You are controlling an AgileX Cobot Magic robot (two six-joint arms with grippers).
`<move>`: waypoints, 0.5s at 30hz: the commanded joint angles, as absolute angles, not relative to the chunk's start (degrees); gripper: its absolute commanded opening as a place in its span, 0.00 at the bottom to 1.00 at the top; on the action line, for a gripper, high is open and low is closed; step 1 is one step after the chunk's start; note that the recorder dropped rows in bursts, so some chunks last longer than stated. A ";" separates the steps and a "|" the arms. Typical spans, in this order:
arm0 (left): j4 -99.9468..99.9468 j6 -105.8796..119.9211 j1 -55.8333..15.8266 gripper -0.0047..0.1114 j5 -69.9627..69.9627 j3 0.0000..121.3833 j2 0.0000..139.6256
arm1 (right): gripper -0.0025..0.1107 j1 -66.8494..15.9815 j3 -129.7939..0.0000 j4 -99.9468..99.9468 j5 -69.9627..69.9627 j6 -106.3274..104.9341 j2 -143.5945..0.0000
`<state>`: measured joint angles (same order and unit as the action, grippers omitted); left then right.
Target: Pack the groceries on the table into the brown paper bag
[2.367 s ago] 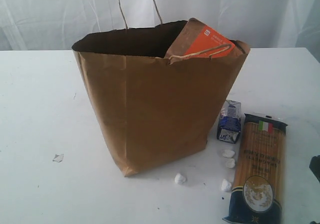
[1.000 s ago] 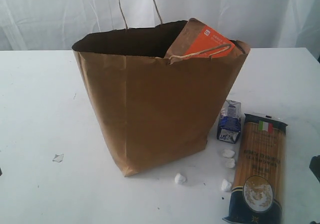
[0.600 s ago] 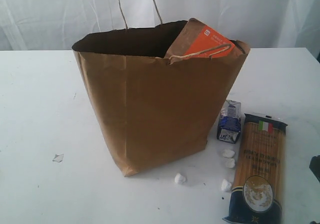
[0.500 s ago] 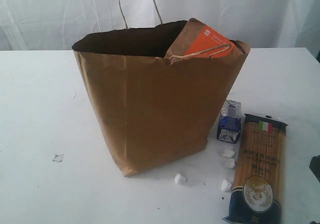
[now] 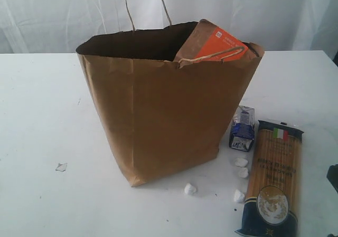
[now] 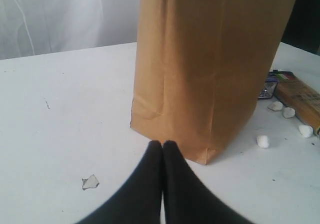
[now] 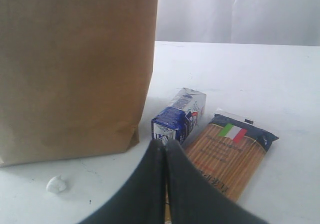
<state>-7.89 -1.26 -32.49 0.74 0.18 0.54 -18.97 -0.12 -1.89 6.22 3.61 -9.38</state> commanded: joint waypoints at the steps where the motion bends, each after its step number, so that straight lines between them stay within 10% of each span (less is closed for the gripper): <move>1: -8.09 -1.05 -32.70 0.04 -0.97 0.00 0.00 | 0.02 -18.60 0.00 -1.87 6.29 3.72 -9.17; 15: -8.09 -1.05 -30.23 0.04 -1.35 0.00 0.00 | 0.02 -18.60 0.00 -1.87 6.29 3.72 -9.17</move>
